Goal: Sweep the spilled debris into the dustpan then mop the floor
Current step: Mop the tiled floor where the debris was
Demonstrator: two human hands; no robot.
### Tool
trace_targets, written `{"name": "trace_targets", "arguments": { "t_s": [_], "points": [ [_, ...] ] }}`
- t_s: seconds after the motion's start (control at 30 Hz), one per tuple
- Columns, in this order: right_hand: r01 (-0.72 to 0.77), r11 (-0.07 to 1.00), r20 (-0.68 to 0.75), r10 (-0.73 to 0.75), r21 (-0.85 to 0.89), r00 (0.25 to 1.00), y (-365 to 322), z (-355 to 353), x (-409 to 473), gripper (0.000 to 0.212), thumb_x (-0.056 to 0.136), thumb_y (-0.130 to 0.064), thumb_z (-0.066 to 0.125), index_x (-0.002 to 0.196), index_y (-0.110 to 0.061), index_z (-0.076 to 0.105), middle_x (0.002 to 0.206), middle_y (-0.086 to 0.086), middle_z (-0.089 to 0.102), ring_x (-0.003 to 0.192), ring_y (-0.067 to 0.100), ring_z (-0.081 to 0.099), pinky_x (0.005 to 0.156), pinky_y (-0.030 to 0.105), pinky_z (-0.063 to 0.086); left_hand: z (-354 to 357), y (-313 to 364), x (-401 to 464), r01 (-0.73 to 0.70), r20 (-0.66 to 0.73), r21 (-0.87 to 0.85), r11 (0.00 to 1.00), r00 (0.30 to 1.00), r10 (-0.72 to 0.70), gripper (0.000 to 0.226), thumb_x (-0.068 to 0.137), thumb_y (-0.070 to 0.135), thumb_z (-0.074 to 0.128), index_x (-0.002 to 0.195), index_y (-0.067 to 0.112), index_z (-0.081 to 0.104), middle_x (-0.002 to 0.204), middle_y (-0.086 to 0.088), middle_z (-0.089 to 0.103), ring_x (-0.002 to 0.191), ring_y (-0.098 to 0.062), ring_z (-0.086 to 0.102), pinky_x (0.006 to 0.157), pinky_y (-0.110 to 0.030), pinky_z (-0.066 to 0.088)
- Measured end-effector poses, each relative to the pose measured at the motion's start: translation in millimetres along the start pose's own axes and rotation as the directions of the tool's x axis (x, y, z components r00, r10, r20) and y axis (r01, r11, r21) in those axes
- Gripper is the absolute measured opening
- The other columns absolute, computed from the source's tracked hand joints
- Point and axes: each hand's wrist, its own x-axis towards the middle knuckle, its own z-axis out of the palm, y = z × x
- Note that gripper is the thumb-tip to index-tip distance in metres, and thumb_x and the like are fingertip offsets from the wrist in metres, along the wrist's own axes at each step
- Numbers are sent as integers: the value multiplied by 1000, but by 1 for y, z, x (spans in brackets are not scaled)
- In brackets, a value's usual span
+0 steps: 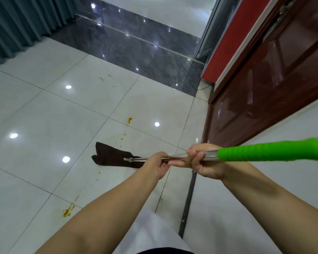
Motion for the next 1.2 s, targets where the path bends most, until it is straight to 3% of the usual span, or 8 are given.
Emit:
{"name": "trace_targets", "arguments": {
  "t_s": [0.37, 0.53, 0.73, 0.83, 0.9, 1.0, 1.13, 1.2],
  "points": [
    [-161, 904, -204, 85, -396, 975, 14, 23, 37, 29, 96, -2, 30, 122, 2, 42, 89, 22, 61, 28, 6, 40, 28, 11, 35, -28, 16, 8, -44, -65, 49, 998, 997, 48, 12, 93, -5, 43, 83, -1, 48, 85, -19, 50, 71, -25, 53, 85, -29, 46],
    [-232, 813, -232, 123, -534, 965, 5, 33, 38, 19, 99, -8, 29, 111, 0, 41, 39, 15, 53, 20, 6, 36, 24, 12, 30, -34, 18, 9, -62, 13, 97, 993, 998, 61, 15, 98, -3, 39, 104, -7, 52, 100, -25, 54, 96, -31, 56, 103, -34, 41],
    [-202, 722, -248, 44, -661, 968, 17, 35, 77, 21, 100, -8, 32, 87, -4, 47, 39, 6, 52, 21, 4, 34, 24, 11, 28, -35, 31, 15, -48, -6, 65, 997, 999, 48, 22, 102, 8, 37, 83, 7, 48, 65, -14, 49, 79, -20, 56, 80, -22, 49],
    [-160, 716, -247, -18, -680, 969, 22, 38, 105, 18, 97, -5, 38, 81, -5, 48, 51, 6, 55, 23, 4, 35, 25, 11, 29, -41, 43, 23, -22, -44, 122, 992, 999, 27, 31, 101, 12, 40, 72, 3, 42, 35, -9, 48, 35, -13, 54, 38, -18, 45],
    [-144, 718, -253, -46, -681, 966, 23, 40, 118, 21, 98, -7, 40, 79, -6, 48, 40, 4, 53, 22, 4, 36, 25, 10, 29, -44, 51, 27, -11, -87, 187, 982, 996, 28, 32, 100, 13, 42, 70, 3, 42, 34, -7, 45, 22, -14, 43, 29, -15, 37],
    [-108, 784, -257, -68, -611, 964, 24, 40, 122, 20, 100, -15, 43, 84, -6, 50, 55, 6, 53, 22, 5, 38, 26, 9, 31, -43, 57, 30, -7, -98, 236, 972, 995, 31, 31, 100, 11, 43, 71, 1, 44, 52, -10, 47, 24, -16, 48, 29, -17, 41],
    [-80, 922, -197, 4, -378, 980, 20, 40, 104, 11, 98, -11, 46, 91, -5, 52, 72, 8, 48, 25, 8, 43, 28, 12, 39, -37, 60, 29, -6, -30, 160, 987, 999, 11, 31, 101, 9, 36, 73, -3, 45, 47, -14, 54, 44, -22, 55, 81, -29, 55],
    [-86, 955, -150, 45, -283, 988, 20, 42, 94, 17, 97, -5, 44, 82, -9, 52, 75, 6, 46, 25, 9, 44, 29, 12, 40, -34, 62, 30, 24, -12, 73, 997, 1000, -23, 27, 102, 11, 34, 83, -5, 45, 64, -17, 56, 58, -25, 57, 72, -36, 51]
  ]
}}
